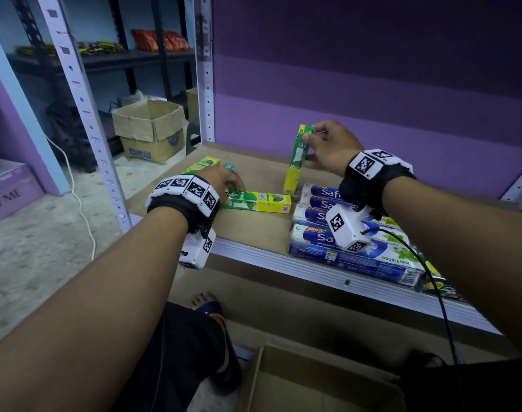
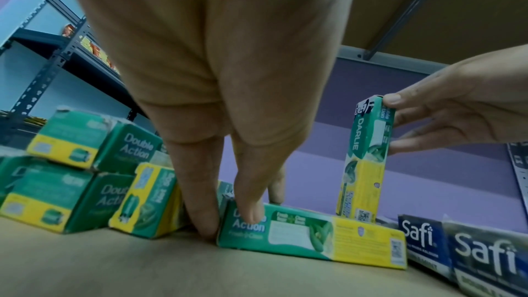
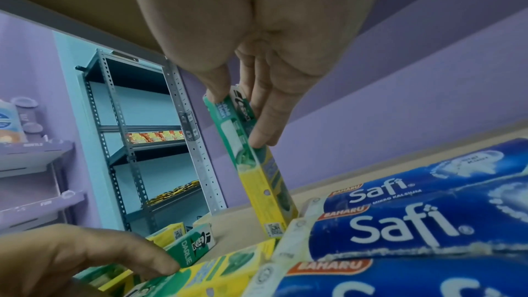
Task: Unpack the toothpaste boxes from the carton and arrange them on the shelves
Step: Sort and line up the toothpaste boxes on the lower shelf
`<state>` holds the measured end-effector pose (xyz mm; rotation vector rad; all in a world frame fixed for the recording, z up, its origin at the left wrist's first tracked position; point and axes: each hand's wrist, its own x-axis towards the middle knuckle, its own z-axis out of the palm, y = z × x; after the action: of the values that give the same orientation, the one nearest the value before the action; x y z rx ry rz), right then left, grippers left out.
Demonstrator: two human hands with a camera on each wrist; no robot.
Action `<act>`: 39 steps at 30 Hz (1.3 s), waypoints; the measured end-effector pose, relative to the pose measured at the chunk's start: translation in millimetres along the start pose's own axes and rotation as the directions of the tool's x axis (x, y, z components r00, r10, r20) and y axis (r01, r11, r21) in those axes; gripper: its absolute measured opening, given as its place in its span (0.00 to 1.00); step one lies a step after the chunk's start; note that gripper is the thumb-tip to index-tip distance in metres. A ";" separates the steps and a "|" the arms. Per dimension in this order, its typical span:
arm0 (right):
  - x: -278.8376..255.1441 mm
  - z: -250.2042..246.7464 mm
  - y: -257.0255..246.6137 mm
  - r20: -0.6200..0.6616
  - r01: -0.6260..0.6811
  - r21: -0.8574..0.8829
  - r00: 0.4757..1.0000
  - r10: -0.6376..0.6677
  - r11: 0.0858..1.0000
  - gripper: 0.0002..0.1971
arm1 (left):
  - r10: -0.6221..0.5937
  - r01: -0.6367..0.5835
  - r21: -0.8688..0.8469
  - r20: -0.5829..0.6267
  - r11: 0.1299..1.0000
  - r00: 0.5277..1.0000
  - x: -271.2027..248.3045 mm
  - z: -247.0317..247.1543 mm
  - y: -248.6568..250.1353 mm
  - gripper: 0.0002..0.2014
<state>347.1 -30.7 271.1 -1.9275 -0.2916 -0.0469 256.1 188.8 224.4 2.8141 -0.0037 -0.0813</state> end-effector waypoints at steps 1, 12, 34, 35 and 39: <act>0.0 1.0 -0.9 0.002 -0.004 -0.004 1.000 0.004 1.000 0.05 | 0.007 -0.007 -0.007 -0.003 1.000 1.000 0.5 0.7 -1.5 0.24; 4.6 36.7 -11.3 0.153 0.070 -0.238 0.988 -0.033 0.969 0.11 | -0.214 0.164 -0.480 -0.053 0.862 0.975 11.3 16.7 -17.0 0.27; 25.6 114.1 -18.5 0.421 0.362 -0.775 0.907 -0.004 0.519 0.21 | -0.319 0.262 -0.476 -0.041 0.840 0.947 10.2 14.1 -17.9 0.17; 25.1 115.8 -19.4 0.427 0.367 -0.783 0.904 0.005 0.502 0.21 | -0.315 0.259 -0.477 -0.041 0.840 0.948 10.2 14.4 -18.4 0.17; 24.7 119.0 -16.8 0.445 0.380 -0.820 0.893 0.060 0.429 0.22 | -0.325 0.269 -0.485 -0.034 0.832 0.945 9.3 14.5 -18.3 0.17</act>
<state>354.6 89.3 246.7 -3.0031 -0.9041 0.1096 264.4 201.4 204.3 2.2964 0.4272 0.0102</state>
